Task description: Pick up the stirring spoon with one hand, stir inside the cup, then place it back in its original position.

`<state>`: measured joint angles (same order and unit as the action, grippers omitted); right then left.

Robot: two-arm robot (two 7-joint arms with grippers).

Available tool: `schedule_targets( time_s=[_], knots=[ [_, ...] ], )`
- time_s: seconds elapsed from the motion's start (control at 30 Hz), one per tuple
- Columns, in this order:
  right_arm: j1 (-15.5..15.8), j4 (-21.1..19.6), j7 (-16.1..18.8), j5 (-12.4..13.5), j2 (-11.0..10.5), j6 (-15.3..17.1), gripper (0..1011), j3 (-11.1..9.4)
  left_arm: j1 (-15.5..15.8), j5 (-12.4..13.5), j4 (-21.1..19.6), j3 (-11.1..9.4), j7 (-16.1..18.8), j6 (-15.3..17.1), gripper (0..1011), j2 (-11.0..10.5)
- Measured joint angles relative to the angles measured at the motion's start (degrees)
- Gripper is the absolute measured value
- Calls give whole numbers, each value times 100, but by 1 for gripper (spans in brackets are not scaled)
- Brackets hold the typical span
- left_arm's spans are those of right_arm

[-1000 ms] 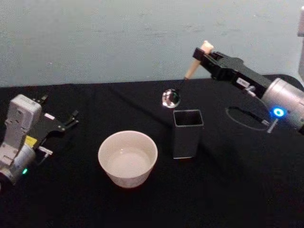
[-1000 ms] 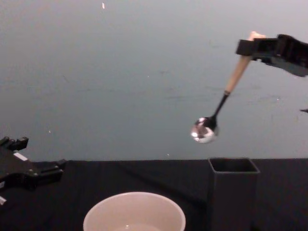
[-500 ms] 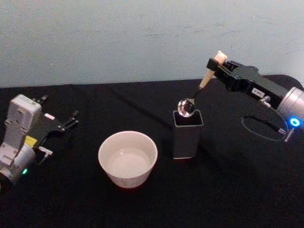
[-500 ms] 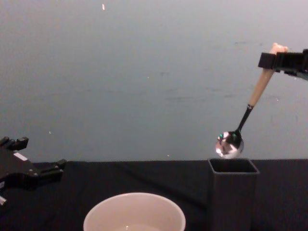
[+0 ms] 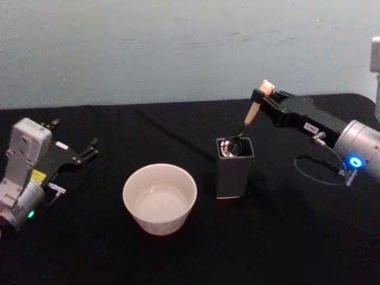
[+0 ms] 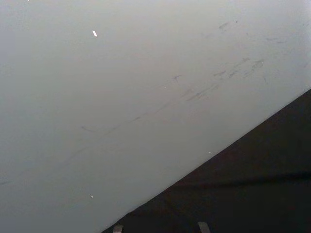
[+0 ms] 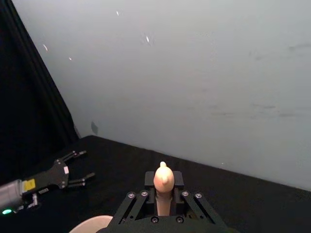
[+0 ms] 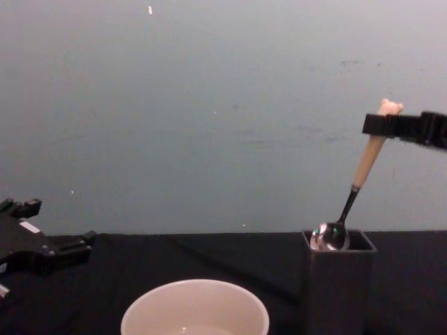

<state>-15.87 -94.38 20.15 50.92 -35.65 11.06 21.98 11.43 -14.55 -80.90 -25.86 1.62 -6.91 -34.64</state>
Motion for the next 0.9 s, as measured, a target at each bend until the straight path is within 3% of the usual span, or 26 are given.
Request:
schedule_targets(
  time_s=[0.47,0.9],
  knots=[
    [-159,396,-19,-313,136,212,212,317,0,0,0,0,0,0,1001,0],
    [-176,608,-66,-440,263,378,212,390,0,0,0,0,0,0,1001,0]
  ],
)
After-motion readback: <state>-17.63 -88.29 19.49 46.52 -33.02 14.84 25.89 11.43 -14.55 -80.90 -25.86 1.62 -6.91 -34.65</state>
